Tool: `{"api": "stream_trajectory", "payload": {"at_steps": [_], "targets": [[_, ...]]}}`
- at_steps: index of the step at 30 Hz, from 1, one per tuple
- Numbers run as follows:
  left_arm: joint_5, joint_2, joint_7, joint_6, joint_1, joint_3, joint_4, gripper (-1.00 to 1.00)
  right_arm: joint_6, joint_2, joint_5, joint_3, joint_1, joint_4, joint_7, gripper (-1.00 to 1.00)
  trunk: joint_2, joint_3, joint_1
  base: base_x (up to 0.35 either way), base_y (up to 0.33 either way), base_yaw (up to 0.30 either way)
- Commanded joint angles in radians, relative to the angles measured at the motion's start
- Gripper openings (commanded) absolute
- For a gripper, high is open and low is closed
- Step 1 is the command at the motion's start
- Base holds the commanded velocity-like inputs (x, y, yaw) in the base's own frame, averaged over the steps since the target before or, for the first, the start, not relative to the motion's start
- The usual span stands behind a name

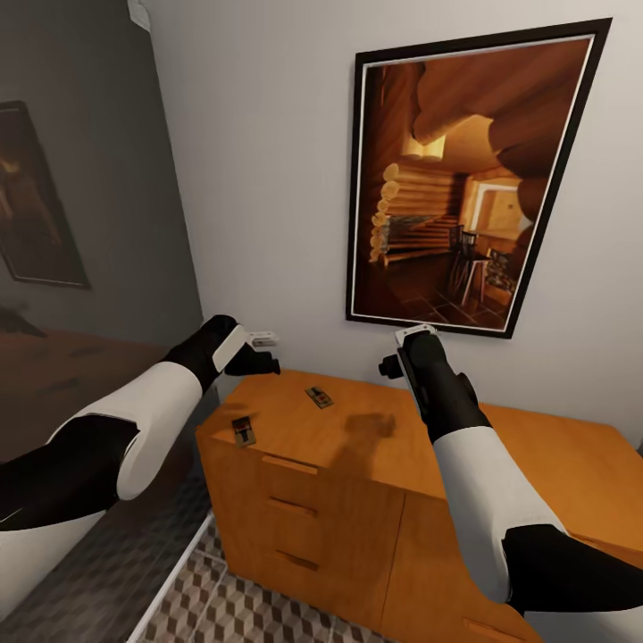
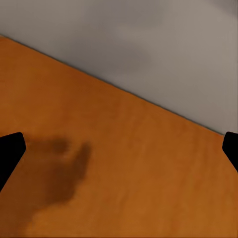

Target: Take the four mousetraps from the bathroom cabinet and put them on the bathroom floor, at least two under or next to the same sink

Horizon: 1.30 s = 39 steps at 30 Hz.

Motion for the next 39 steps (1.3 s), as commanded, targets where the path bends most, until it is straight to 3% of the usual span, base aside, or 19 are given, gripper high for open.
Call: {"api": "stream_trajectory", "payload": {"at_steps": [1, 26, 39], "targets": [[0.011, 0.000, 0.008, 0.003, -0.001, -0.006, 0.002, 1.00, 0.005, 0.000, 0.007, 0.001, -0.001, -0.001, 0.006, 1.00, -0.001, -0.001, 0.000, 0.000, 0.000, 0.220], [0.011, 0.000, 0.008, 0.000, -0.001, -0.006, 0.022, 1.00, 0.005, -0.003, 0.009, 0.000, -0.001, 0.000, 0.005, 1.00, -0.001, -0.001, 0.000, 0.000, 0.000, 0.283], [0.010, 0.000, 0.007, 0.000, -0.001, -0.006, 0.022, 1.00, 0.005, -0.003, 0.011, 0.000, -0.001, 0.000, 0.005, 1.00, -0.001, -0.001, 0.000, 0.000, -0.115, 0.071]]}}
